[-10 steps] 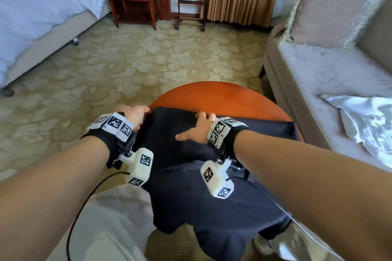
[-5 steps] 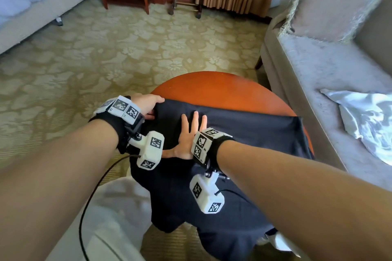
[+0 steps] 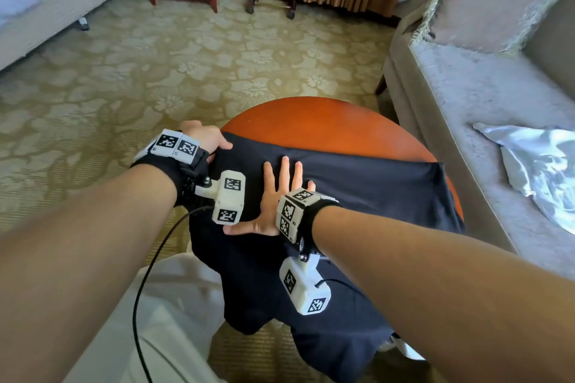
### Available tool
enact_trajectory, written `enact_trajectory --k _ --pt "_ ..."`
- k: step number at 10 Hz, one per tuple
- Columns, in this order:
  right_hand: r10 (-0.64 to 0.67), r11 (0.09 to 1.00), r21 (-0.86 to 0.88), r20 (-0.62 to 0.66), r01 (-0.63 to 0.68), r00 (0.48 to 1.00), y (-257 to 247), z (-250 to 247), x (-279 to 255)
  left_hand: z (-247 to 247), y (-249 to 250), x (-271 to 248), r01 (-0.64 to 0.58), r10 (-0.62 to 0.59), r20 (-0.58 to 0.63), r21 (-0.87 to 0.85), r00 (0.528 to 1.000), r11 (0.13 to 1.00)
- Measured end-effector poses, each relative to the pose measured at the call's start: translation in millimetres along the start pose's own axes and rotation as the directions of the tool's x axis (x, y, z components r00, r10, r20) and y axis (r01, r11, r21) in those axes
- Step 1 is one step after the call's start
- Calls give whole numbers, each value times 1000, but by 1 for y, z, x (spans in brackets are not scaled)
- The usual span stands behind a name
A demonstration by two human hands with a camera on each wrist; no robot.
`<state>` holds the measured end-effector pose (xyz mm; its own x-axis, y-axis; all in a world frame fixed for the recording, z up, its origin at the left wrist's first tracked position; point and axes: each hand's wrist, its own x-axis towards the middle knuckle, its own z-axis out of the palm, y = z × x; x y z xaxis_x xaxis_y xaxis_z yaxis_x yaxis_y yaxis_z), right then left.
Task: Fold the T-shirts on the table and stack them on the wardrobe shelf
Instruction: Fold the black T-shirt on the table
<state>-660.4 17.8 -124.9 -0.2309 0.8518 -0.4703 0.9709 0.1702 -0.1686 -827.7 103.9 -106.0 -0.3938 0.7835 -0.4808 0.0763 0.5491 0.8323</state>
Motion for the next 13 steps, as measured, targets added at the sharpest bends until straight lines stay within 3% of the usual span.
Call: enact_trajectory --k 1,2,3,5,6,7,8,9,10,11,12,13 --pt "10 1000 -7 -17 -10 1000 -2 3 0 -5 -7 -23 -72 65 -52 -151 997 986" --pt "26 1000 5 -19 -26 999 -2 1 -1 -17 -9 -40 -149 148 -68 -3 987 989" --pt "65 995 73 -37 -62 997 -3 -5 -3 -37 -14 -59 -207 206 36 311 978 928" --pt "212 963 182 -67 -197 975 13 -22 -17 -41 -36 -90 -306 153 283 643 947 702" --pt "274 955 117 -11 -271 962 36 -25 -27 -42 -40 -97 -290 121 266 808 956 514" --pt "367 927 82 24 -367 930 60 -28 -40 -36 -34 -105 -273 131 240 851 962 448" --pt "377 924 78 -36 -374 925 79 -43 -60 -21 -24 -110 -317 286 210 856 935 408" --pt "441 897 94 -131 -432 888 105 -56 -64 0 -22 -105 -397 382 243 826 892 401" --pt "531 848 67 -113 -526 840 141 -59 -56 21 -25 -94 -431 351 320 848 880 308" --pt "573 819 81 -60 -568 817 176 -59 -52 30 -31 -76 -385 238 326 880 915 276" --pt "545 837 54 -5 -544 838 202 -49 -41 29 -38 -50 -335 119 314 885 942 323" --pt "520 854 59 -28 -517 854 211 -46 -25 29 -37 -34 -333 93 321 875 942 350"
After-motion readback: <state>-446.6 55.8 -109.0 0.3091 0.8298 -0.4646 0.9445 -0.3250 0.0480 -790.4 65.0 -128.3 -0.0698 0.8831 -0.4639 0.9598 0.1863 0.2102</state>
